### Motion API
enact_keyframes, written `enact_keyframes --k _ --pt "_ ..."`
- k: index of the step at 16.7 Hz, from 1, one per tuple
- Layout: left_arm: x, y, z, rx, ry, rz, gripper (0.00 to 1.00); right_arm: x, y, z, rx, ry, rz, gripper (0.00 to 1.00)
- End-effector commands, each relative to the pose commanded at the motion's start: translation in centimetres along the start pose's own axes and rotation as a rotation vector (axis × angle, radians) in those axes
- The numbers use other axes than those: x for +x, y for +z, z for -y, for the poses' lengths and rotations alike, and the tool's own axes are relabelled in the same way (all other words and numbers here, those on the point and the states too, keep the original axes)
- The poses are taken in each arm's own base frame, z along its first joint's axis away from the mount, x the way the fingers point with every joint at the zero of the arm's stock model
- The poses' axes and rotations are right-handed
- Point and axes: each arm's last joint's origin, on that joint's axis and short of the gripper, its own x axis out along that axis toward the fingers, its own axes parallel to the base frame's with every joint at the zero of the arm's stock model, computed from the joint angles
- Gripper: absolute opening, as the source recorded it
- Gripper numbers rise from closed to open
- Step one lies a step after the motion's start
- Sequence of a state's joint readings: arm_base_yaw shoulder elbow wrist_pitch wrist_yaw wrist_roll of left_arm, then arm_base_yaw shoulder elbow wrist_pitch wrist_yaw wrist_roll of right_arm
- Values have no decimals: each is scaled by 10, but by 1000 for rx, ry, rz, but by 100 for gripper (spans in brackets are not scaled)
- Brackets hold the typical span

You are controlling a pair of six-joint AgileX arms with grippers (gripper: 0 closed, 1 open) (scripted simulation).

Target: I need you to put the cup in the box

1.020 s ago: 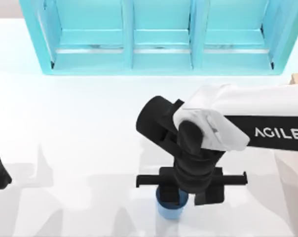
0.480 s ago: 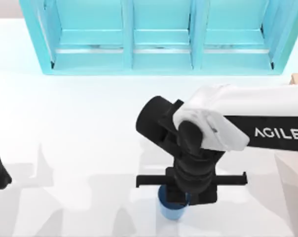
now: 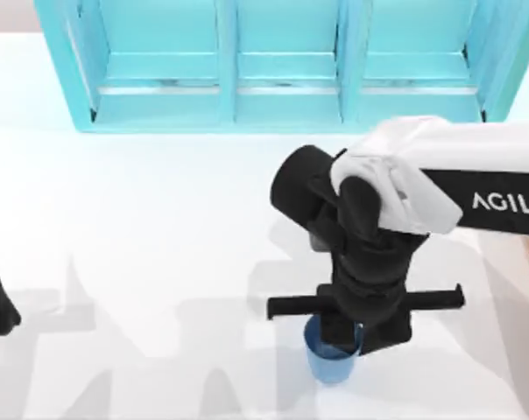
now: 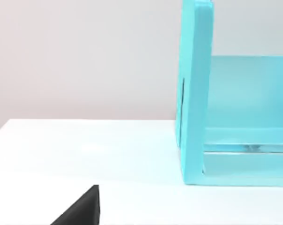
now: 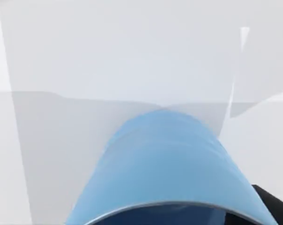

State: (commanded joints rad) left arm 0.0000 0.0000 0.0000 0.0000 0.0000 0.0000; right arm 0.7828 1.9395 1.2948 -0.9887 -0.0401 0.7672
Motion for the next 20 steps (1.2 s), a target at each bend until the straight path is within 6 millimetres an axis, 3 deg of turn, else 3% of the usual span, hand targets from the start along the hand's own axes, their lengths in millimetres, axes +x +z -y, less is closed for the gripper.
enact_keyframes --k 3,6,8,11,14,16,18,20 --pt "0 0 0 0 0 0 100 -18 23 35 -24 0 -70 0" --pt "0 0 0 0 0 0 100 -42 51 86 -53 29 -110 0" --pt "0 0 0 0 0 0 100 -60 69 132 -47 58 -108 0" --pt "0 0 0 0 0 0 100 -85 85 224 -24 91 -70 0" --pt "0 0 0 0 0 0 100 -106 80 305 0 86 -10 0" --pt "0 0 0 0 0 0 100 -117 71 344 13 62 29 0" --pt "0 0 0 0 0 0 100 -126 62 369 23 36 58 0" --pt "0 0 0 0 0 0 100 -130 58 381 29 20 72 0"
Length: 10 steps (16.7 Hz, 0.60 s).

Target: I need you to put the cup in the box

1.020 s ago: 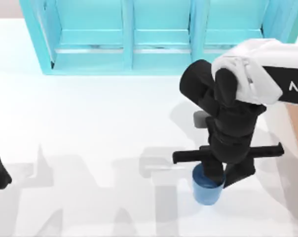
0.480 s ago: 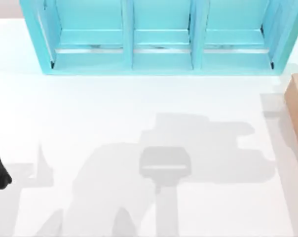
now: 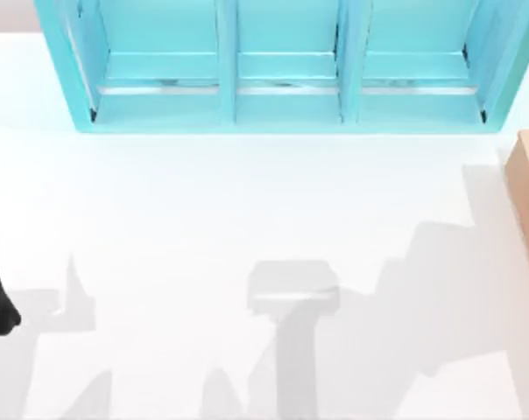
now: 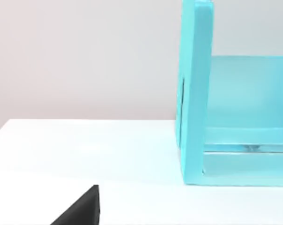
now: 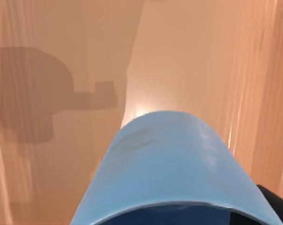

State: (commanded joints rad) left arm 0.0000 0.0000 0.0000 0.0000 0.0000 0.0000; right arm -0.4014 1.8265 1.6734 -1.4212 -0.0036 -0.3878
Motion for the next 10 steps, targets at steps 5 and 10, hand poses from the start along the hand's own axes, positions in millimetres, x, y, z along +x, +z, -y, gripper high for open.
enact_keyframes --k 5,10 --pt "0 0 0 0 0 0 100 2 1 0 -2 1 -5 0" --pt "0 0 0 0 0 0 100 29 2 -3 -1 -1 1 0"
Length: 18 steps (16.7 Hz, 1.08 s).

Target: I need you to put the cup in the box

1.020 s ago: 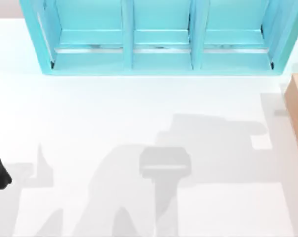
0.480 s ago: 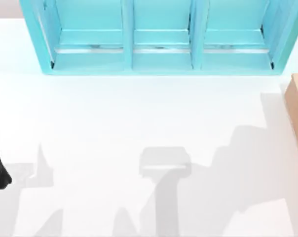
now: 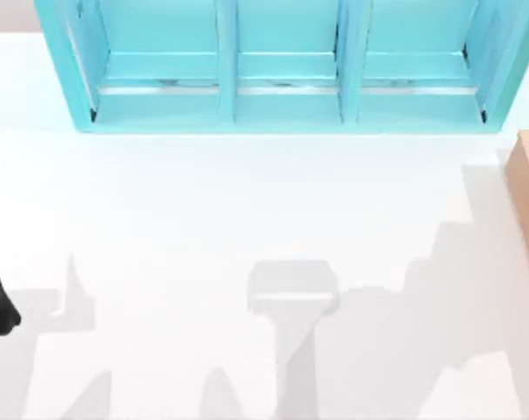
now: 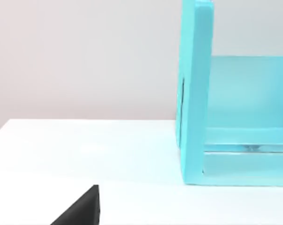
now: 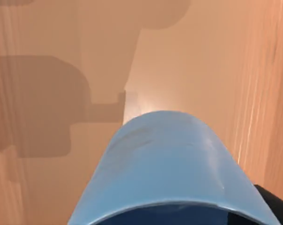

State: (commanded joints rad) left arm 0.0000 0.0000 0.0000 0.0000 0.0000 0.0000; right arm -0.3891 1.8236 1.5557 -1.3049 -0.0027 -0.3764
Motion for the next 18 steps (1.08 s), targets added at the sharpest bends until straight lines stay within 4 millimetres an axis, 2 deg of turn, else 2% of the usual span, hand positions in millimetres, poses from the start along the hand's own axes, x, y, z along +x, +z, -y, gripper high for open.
enact_keyframes --k 2,4,8,18 --pt "0 0 0 0 0 0 100 21 -1 -2 1 0 -1 0" --pt "0 0 0 0 0 0 100 33 -2 -4 1 0 0 0" --pt "0 0 0 0 0 0 100 35 -2 -5 1 0 0 0" --pt "0 0 0 0 0 0 100 35 -2 -5 1 0 0 75"
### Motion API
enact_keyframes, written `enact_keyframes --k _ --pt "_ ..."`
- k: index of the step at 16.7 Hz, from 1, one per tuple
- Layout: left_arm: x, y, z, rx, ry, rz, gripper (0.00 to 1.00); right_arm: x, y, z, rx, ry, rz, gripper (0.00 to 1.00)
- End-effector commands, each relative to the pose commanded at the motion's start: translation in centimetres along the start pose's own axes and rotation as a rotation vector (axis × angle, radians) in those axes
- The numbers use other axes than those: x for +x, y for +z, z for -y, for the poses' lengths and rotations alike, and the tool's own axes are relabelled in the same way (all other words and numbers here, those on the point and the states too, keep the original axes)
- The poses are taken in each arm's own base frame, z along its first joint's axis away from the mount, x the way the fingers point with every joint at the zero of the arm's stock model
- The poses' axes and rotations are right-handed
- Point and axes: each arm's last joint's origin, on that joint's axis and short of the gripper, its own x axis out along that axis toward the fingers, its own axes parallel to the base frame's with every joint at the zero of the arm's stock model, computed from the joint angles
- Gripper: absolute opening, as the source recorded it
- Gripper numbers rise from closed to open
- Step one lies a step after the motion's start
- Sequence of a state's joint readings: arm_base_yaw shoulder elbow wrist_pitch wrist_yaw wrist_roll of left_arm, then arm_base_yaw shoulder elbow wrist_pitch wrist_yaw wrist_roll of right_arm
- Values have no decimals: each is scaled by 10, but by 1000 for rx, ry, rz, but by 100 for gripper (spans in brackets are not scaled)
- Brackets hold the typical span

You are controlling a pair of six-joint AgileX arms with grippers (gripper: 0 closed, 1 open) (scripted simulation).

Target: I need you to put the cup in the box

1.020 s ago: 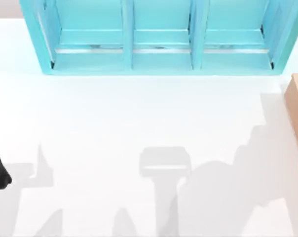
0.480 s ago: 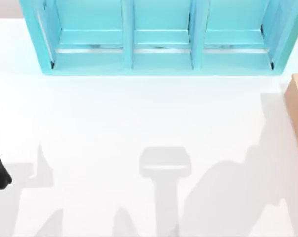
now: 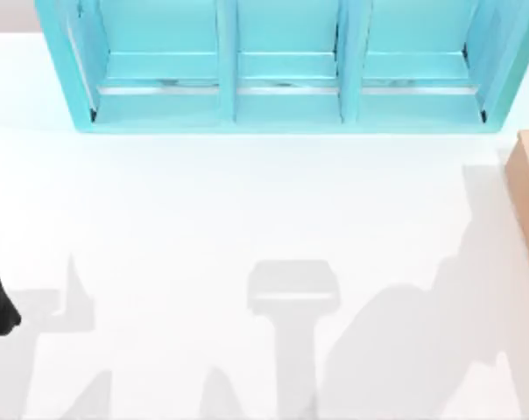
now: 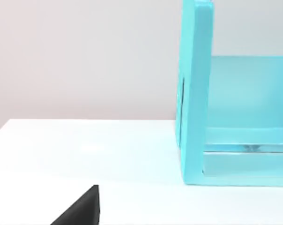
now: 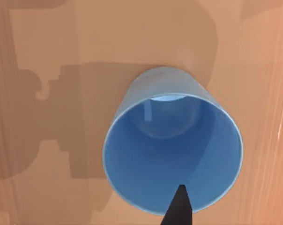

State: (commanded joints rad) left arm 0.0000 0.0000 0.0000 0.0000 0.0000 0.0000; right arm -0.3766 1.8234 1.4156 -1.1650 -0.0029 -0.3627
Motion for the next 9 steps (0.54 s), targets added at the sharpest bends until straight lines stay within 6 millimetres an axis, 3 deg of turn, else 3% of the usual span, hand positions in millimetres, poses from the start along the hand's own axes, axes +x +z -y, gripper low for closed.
enact_keyframes --k 3,9 --pt "0 0 0 0 0 0 100 0 0 0 0 0 0 98" --pt "0 0 0 0 0 0 100 0 0 0 0 0 0 100"
